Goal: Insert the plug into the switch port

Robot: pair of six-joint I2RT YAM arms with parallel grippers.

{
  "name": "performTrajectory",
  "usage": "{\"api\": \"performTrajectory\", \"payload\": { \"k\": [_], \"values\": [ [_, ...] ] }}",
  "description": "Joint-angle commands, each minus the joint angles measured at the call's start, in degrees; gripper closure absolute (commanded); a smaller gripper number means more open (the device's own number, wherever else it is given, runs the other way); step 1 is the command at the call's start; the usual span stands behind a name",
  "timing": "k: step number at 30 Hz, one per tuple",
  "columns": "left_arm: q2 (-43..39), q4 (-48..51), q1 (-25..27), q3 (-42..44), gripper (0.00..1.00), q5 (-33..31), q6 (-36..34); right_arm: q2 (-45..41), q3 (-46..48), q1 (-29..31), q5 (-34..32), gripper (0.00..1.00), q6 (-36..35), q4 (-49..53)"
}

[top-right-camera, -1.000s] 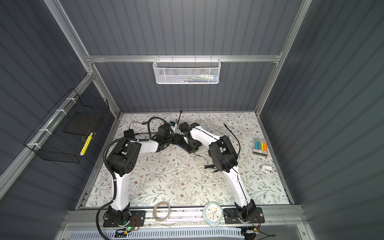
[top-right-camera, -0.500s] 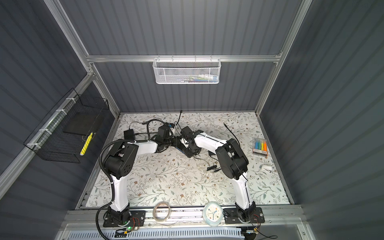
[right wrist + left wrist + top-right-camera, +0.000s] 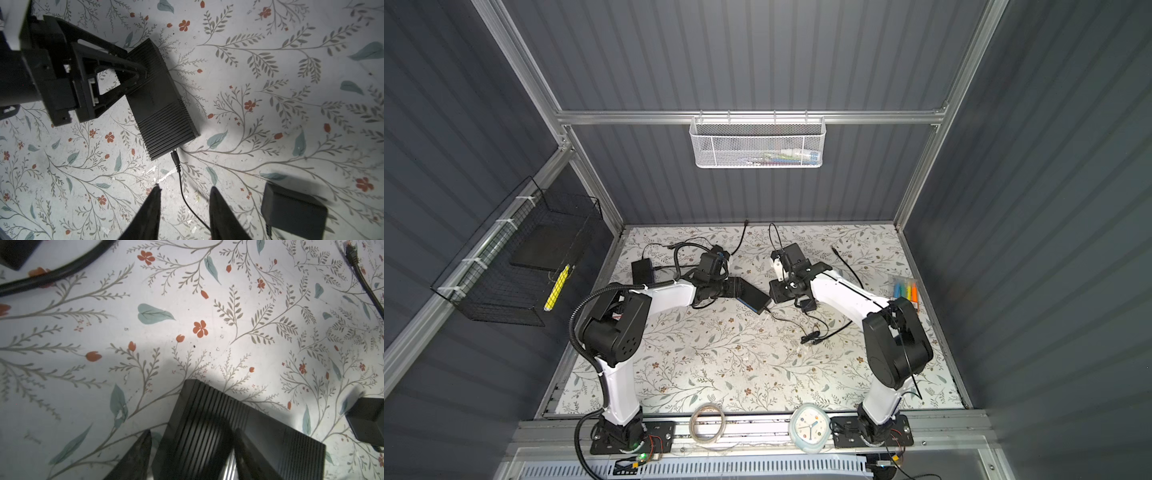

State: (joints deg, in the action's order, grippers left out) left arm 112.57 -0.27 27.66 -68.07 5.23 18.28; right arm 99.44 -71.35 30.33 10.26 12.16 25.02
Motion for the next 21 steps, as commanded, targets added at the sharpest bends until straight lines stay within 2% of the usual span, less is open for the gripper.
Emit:
{"api": "performTrajectory", "payload": {
  "k": [1,9,21],
  "values": [
    [-1.73,4.58,-0.85,0.13,0.37,-1.98,-0.70,2.83,0.71,-0.29,5.26,0.60,7.31,-2.43],
    [1.30,3.18,-1.66,-3.34,0.36,3.29,-4.71,8.89,-0.90,-0.27,11.59,0.60,14.73,-7.86],
    [6.01,2.71,-2.17,-6.24,0.36,6.96,-5.63,15.84,-6.10,-0.36,10.96,0.60,16.28,-6.56]
  ]
}}
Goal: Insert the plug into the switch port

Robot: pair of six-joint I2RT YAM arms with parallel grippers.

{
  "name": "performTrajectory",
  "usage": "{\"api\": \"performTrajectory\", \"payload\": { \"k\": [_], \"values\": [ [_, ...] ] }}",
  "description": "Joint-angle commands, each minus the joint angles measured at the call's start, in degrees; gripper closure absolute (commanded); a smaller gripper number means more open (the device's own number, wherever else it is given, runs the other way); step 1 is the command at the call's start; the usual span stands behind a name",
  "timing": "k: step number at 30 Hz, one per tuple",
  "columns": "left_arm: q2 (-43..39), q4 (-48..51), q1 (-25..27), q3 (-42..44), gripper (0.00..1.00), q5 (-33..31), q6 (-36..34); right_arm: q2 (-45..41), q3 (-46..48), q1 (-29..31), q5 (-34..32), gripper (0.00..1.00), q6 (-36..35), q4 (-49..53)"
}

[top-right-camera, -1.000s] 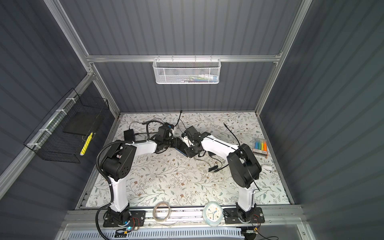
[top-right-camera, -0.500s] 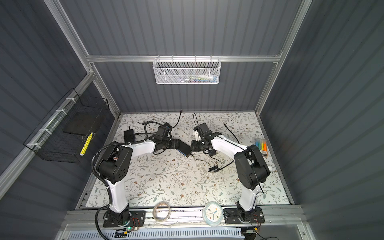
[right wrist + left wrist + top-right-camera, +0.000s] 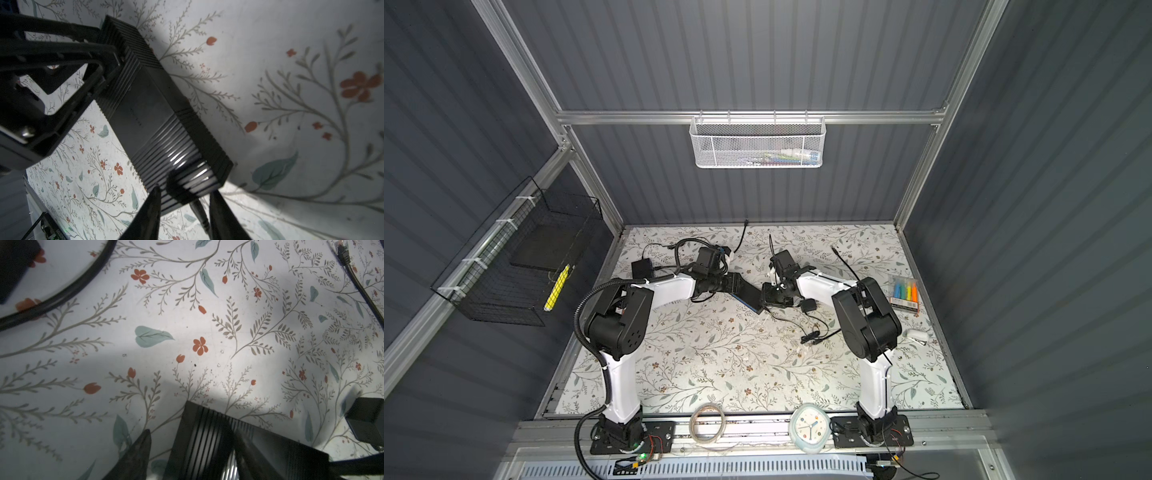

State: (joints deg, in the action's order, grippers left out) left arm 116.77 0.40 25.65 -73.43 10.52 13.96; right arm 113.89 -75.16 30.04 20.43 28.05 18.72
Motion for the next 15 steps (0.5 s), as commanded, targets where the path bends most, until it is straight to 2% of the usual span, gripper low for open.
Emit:
{"api": "performTrajectory", "payload": {
  "k": [1,9,15],
  "values": [
    [1.88,2.06,-0.20,-0.80,0.36,1.63,-1.22,1.90,-2.87,-0.08,0.89,0.60,0.18,-0.26],
    [-1.09,4.40,-0.60,1.60,0.38,-0.81,0.28,6.83,-11.35,-0.27,3.70,0.60,-4.86,2.81],
    [-3.70,7.05,-2.04,3.20,0.38,-3.61,0.20,4.59,-13.51,-1.54,3.25,0.62,-16.91,9.07]
  ]
}}
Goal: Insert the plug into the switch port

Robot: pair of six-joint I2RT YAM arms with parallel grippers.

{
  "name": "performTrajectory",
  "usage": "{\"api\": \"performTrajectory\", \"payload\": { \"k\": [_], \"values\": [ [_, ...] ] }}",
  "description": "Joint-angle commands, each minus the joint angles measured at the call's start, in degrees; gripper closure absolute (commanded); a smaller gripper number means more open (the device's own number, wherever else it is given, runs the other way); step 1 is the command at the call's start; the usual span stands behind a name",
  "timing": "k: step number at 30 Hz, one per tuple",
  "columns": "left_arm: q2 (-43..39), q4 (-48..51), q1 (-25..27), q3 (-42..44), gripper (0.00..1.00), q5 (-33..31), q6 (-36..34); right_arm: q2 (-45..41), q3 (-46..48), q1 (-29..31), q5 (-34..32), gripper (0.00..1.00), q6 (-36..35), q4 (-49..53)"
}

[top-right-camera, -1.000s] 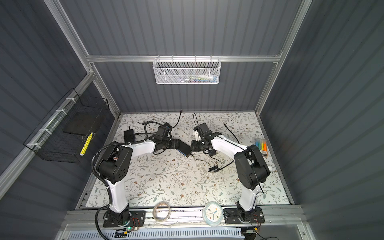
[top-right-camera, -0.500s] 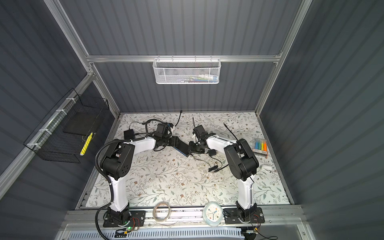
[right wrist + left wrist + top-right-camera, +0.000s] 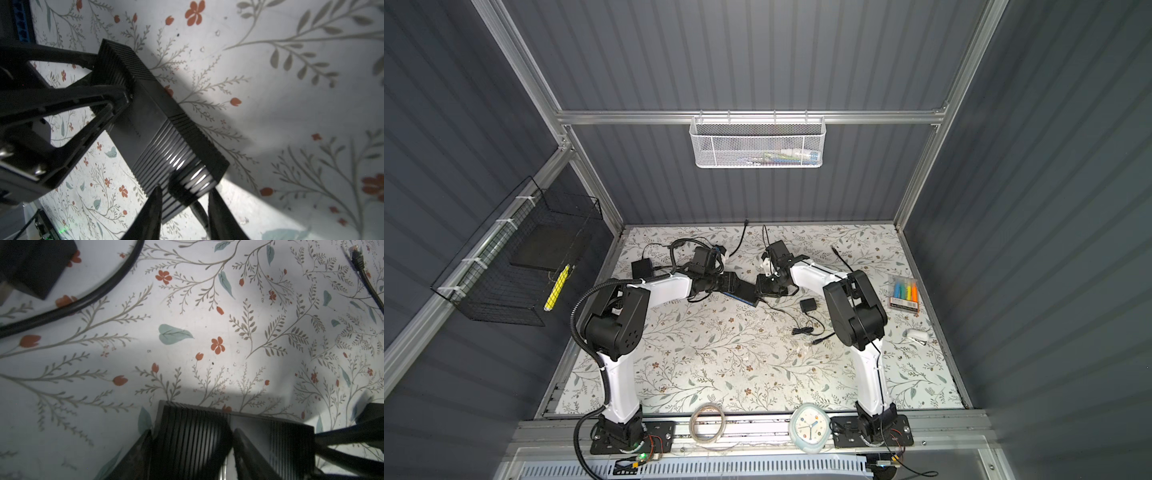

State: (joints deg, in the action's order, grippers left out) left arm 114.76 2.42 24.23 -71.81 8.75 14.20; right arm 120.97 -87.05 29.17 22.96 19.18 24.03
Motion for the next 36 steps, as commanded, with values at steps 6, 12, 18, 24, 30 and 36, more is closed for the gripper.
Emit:
{"api": "performTrajectory", "payload": {
  "k": [6,12,18,24,30,36],
  "values": [
    [-3.13,6.37,-1.29,1.00,0.39,-3.88,-1.09,-10.08,1.75,-1.03,-9.15,0.64,-28.97,11.93],
    [-2.31,6.46,-1.50,-1.27,0.39,-3.66,-2.79,-9.44,2.96,-0.91,-14.75,0.69,-39.89,13.41],
    [0.03,5.55,-1.56,-3.31,0.39,-1.52,-3.78,-5.08,0.15,1.00,-15.54,0.74,-42.48,14.85],
    [2.15,4.54,-1.60,-4.35,0.39,0.60,-3.73,-2.26,-1.80,3.24,-15.50,0.77,-43.09,15.87],
    [3.60,3.87,-1.60,-4.51,0.39,1.93,-3.62,-0.07,-3.84,3.77,-16.08,0.79,-42.99,16.26],
    [4.32,3.20,-1.57,-4.48,0.39,2.96,-3.46,1.80,-5.67,4.07,-16.28,0.82,-42.98,17.43]
  ]
}}
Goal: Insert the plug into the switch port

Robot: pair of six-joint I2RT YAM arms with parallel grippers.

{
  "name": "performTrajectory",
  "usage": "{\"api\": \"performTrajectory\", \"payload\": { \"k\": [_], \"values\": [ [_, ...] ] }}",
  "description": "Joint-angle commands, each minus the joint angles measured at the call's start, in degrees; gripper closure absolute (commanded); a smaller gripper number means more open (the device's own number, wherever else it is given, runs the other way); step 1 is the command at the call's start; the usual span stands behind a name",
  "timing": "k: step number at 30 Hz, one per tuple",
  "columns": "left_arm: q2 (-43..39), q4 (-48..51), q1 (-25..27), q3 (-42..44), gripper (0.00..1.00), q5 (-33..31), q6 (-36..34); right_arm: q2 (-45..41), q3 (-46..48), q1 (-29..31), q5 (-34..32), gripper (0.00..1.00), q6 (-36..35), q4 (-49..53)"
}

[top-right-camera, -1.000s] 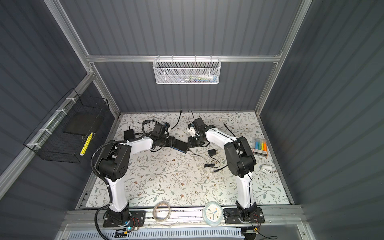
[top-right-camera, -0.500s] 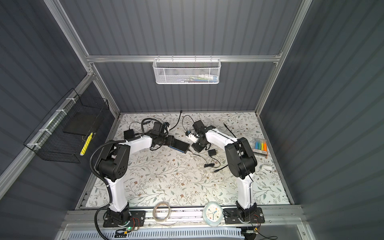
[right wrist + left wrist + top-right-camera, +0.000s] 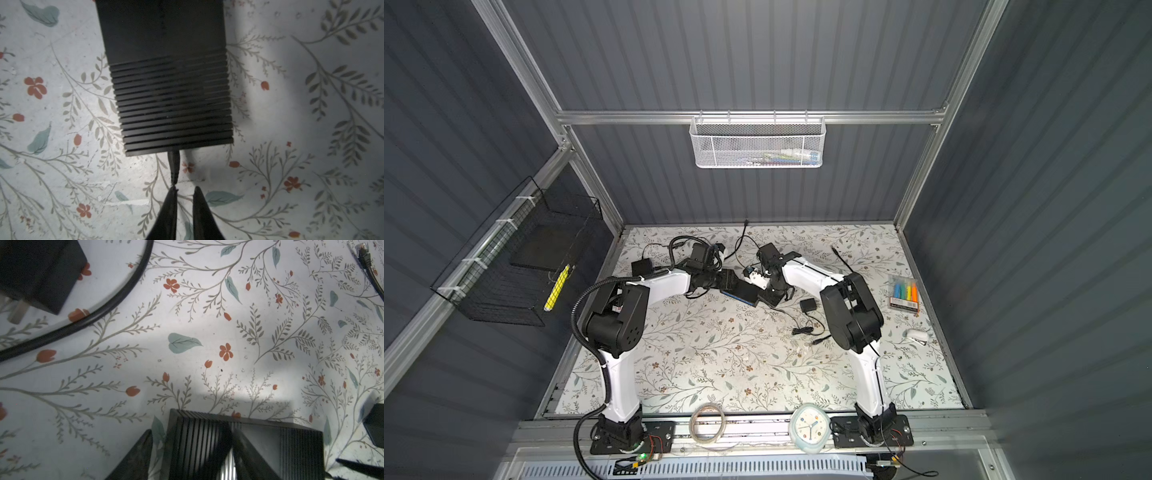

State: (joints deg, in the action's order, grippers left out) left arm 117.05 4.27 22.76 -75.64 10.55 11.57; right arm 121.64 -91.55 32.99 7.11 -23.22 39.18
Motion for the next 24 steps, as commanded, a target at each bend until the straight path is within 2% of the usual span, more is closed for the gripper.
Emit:
{"api": "performTrajectory", "payload": {
  "k": [1,11,18,24],
  "values": [
    [2.04,1.35,-0.17,-0.66,0.39,1.19,-0.85,1.22,-1.18,0.29,-0.45,0.82,-0.53,2.47],
    [2.65,0.82,-0.26,-0.71,0.39,1.79,-0.61,0.58,0.20,0.90,-0.08,0.84,0.68,1.62],
    [3.14,0.49,-0.26,-0.76,0.39,2.24,-0.54,-0.33,0.49,1.37,1.18,0.77,1.35,1.42],
    [3.35,0.30,-0.26,-0.87,0.39,2.71,-0.49,0.06,0.46,1.98,1.29,0.77,1.96,1.41]
  ]
}}
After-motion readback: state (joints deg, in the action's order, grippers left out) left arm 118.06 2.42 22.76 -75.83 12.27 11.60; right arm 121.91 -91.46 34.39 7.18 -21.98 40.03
